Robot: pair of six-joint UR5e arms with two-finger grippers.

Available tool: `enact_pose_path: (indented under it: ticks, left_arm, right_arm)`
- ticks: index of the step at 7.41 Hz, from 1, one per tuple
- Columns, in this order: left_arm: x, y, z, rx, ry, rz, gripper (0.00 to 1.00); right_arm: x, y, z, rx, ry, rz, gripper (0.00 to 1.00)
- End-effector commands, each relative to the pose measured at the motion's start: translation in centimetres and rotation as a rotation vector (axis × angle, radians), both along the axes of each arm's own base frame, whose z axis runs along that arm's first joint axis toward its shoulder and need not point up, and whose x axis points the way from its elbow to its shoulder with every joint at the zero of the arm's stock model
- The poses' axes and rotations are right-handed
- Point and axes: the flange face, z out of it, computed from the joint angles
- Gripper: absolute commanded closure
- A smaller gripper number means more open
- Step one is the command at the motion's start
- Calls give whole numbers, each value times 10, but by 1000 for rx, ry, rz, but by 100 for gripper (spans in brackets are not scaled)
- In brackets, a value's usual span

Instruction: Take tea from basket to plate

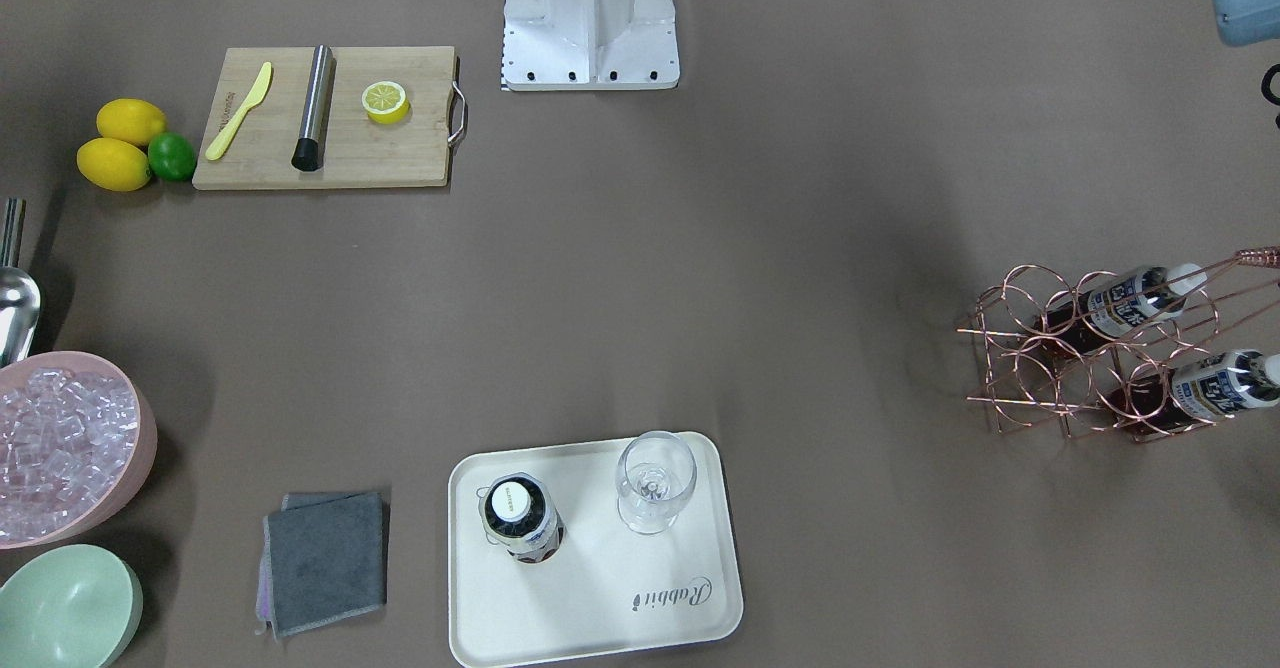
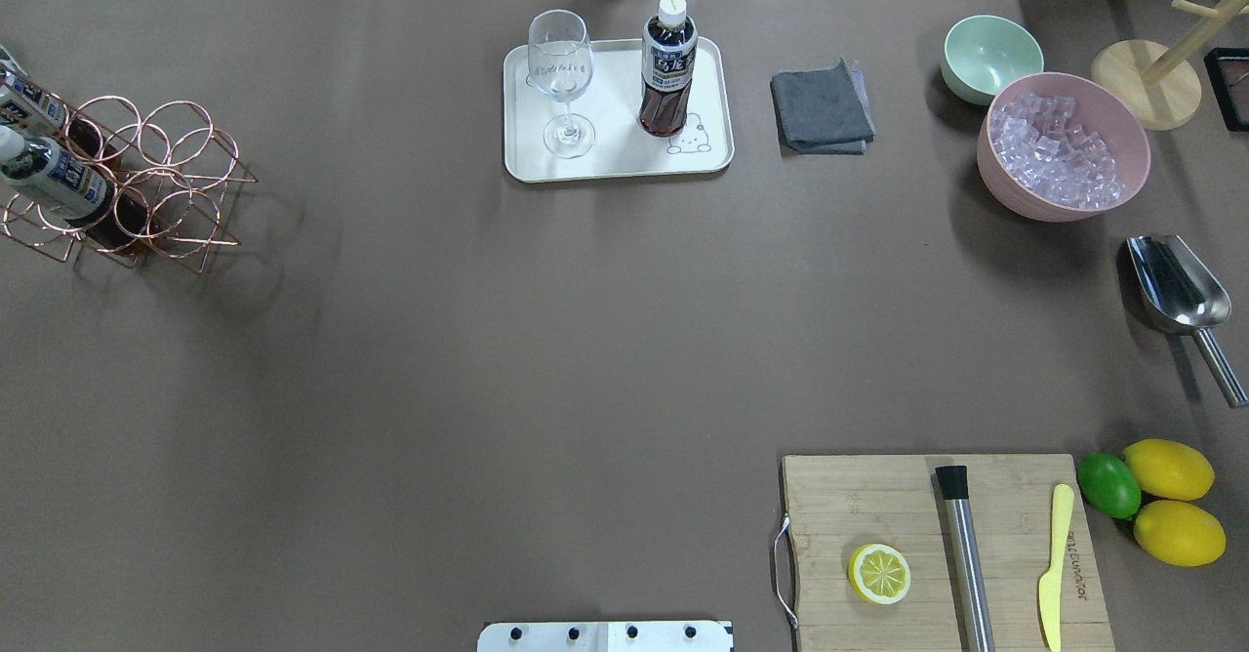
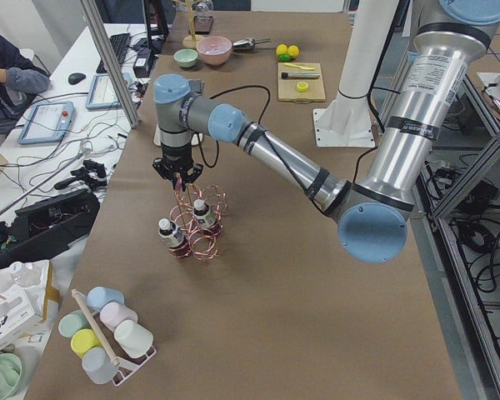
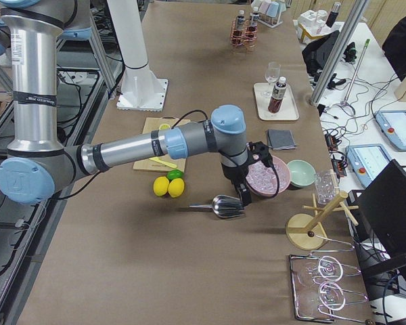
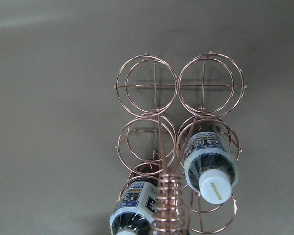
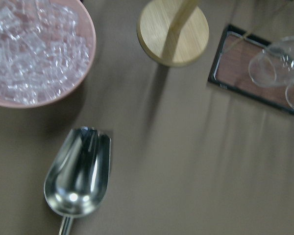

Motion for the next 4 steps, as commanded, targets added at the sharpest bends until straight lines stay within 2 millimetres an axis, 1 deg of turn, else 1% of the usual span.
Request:
enact_pose_path:
  ticks: [1,2,3,4]
  left_arm:
    - [2,-1,4,-20,4,-8,100]
    - [3,0,3,-35,8,-24,100]
    - [4,0,2,-44,12,-36,100]
    - [4,0,-1,-64,19,-63,100]
  right_arm:
    - [46,39,59,-234,-81,-9,0]
    - [45,44,71,-296,-107,2,0]
    - [41,44,88,-349,-161,6,0]
    - [40,44,111,-389,-174,11,0]
